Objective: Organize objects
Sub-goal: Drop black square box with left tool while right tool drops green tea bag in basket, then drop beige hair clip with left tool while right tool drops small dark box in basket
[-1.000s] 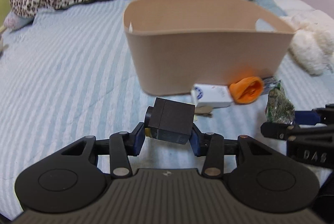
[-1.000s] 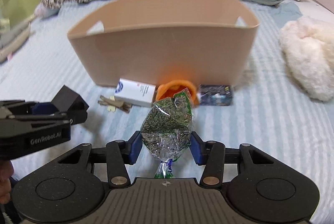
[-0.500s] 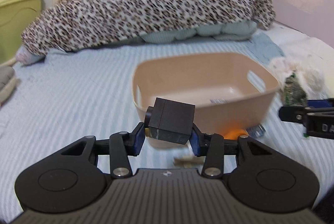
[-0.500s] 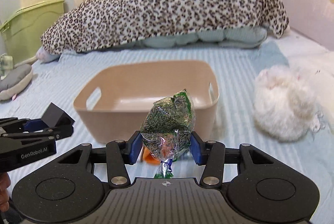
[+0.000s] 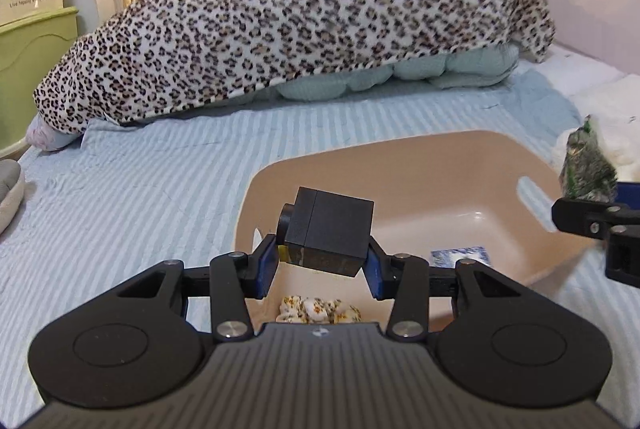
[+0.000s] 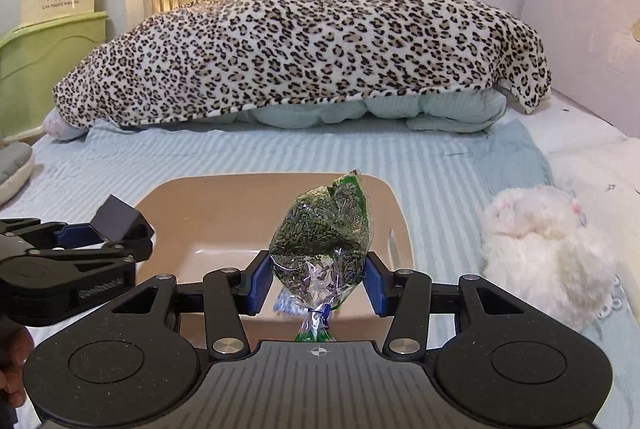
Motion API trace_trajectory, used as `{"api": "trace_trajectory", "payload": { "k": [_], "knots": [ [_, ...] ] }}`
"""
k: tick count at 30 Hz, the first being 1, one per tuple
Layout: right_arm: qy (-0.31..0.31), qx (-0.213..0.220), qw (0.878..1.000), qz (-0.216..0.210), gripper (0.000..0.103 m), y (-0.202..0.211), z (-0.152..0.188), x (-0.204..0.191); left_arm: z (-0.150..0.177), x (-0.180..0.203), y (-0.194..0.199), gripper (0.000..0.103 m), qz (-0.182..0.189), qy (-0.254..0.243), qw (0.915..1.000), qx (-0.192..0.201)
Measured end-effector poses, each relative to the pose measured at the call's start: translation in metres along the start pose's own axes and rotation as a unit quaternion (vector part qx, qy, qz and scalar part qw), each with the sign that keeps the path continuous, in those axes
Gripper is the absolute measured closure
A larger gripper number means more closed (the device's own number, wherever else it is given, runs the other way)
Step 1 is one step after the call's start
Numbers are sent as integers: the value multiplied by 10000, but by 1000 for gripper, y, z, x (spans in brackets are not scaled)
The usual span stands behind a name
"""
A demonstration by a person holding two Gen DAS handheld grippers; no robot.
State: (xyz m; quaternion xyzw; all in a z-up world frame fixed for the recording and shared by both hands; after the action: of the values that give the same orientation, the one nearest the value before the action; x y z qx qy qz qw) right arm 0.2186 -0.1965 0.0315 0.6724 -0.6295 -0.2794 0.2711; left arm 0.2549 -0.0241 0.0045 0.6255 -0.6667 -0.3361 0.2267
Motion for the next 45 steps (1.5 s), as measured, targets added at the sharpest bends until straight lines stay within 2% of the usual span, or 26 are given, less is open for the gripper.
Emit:
{"api": "trace_trajectory", "payload": {
  "k": [8,10,14,17,19,20,25,26,30,33,35,40,45],
  "knots": [
    [89,-541,9985,71,58,-57,-15,5,8,0,-65,57,-66,7,9977,-679],
    [138,-674,9976,107,58,-67,-13,4,10,2,-71,57,-297,-183,9974,-624],
    [228,-941,9953,90,57,-84,-7,1,9,1,-73,57,-316,-236,9973,-613],
    [270,-978,9948,96,45,-85,-2,-1,7,-1,-66,54,-185,-131,9978,-616],
    [266,-893,9957,28,40,-76,-1,-2,5,-2,-57,41,-245,-120,9983,-519],
    [270,-833,9962,29,38,-70,-1,-2,3,-2,-50,28,-297,-113,9985,-449],
    [172,-542,9983,89,17,-36,3,8,2,-4,-13,11,-288,-103,9994,-163],
    [141,-522,9985,105,16,-30,5,11,4,-4,-7,8,-285,-128,9994,-135],
    [17,-513,9986,130,12,-11,18,21,16,-4,14,8,-341,-150,9993,-100],
    [-66,-580,9981,180,5,-4,33,28,27,-7,22,7,-203,-33,9995,-242],
    [-79,-690,9974,211,5,-3,45,31,36,-6,23,7,-120,-17,9993,-367],
    [-123,-1069,9938,263,5,-15,73,34,59,1,13,7,-266,-281,9974,-614],
    [103,-1178,9922,392,5,-31,93,28,90,11,-9,7,-82,-450,9932,-1070]
  ]
}}
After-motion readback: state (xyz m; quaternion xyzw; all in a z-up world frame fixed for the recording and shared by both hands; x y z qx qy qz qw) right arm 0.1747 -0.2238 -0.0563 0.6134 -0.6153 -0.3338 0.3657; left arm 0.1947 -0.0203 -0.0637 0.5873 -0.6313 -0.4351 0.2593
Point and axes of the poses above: each gripper's, at about its wrist camera, not at the fingertips, and y roughly against the way its jaws point, x to its right, z to its underside, the point moved 5 cm from there along -y, roughly the way its jaws point, and after that the axes turned 11 degrees about -x, right-handed, at the moved point
